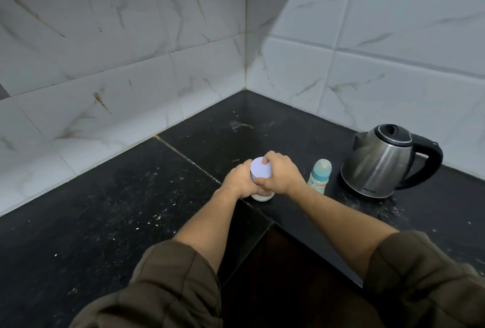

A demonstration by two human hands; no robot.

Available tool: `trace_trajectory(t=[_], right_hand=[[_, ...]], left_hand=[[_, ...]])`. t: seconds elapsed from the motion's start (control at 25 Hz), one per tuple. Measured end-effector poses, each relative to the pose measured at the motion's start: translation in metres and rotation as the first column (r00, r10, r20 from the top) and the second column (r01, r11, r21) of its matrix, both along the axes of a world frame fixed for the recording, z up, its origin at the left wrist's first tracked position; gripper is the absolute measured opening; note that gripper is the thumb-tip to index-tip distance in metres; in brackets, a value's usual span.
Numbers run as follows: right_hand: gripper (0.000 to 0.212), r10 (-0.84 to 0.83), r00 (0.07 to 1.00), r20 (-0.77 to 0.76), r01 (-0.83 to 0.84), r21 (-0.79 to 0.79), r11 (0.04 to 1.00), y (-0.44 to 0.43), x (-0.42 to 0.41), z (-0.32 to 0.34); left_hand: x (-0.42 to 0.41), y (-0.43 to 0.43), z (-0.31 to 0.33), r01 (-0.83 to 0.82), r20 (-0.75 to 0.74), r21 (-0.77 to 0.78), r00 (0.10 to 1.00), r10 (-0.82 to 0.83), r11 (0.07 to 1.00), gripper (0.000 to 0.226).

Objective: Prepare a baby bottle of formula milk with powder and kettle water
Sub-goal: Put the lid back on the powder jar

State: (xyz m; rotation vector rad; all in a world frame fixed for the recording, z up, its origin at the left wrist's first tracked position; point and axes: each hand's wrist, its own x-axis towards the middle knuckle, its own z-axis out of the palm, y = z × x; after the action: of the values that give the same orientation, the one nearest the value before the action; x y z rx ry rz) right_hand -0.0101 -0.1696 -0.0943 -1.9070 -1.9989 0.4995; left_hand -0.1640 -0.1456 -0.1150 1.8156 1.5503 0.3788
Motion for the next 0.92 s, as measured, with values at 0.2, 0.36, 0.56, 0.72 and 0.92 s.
trace_trajectory(t=[0.2, 0.36, 0.56, 0.72, 0.92], right_hand=[[0.086, 0.021, 0.988, 0.153, -0.014, -0.053, 0.999, 0.010, 0.000, -0.004], [0.066, 0.070, 0.961, 0.267, -0.052, -0.072, 0.996, 0.017, -0.001, 0.004], [0.068, -0.041, 0.942, 0.333, 0.060, -0.048, 0.997, 0.022, -0.006, 0.013], [0.086, -0.107, 0.872, 0.479, 0.140, -0.035, 0.989, 0.022, -0.005, 0.025], [0.058, 0.119, 0.958, 0.261, -0.089, -0.125, 0.988, 0.027, 0.000, 0.034]], left_hand=[[0.007, -0.007, -0.018, -0.094, 0.046, 0.049, 0.995, 0.092, 0.994, 0.083], [0.005, -0.007, -0.022, -0.136, 0.101, 0.039, 0.986, 0.131, 0.990, 0.081], [0.005, -0.007, -0.022, -0.159, 0.093, 0.045, 0.984, 0.154, 0.986, 0.080], [0.003, -0.006, -0.020, -0.160, 0.066, 0.057, 0.985, 0.157, 0.985, 0.079], [0.002, -0.004, -0.019, -0.152, 0.075, 0.033, 0.986, 0.149, 0.988, 0.086]])
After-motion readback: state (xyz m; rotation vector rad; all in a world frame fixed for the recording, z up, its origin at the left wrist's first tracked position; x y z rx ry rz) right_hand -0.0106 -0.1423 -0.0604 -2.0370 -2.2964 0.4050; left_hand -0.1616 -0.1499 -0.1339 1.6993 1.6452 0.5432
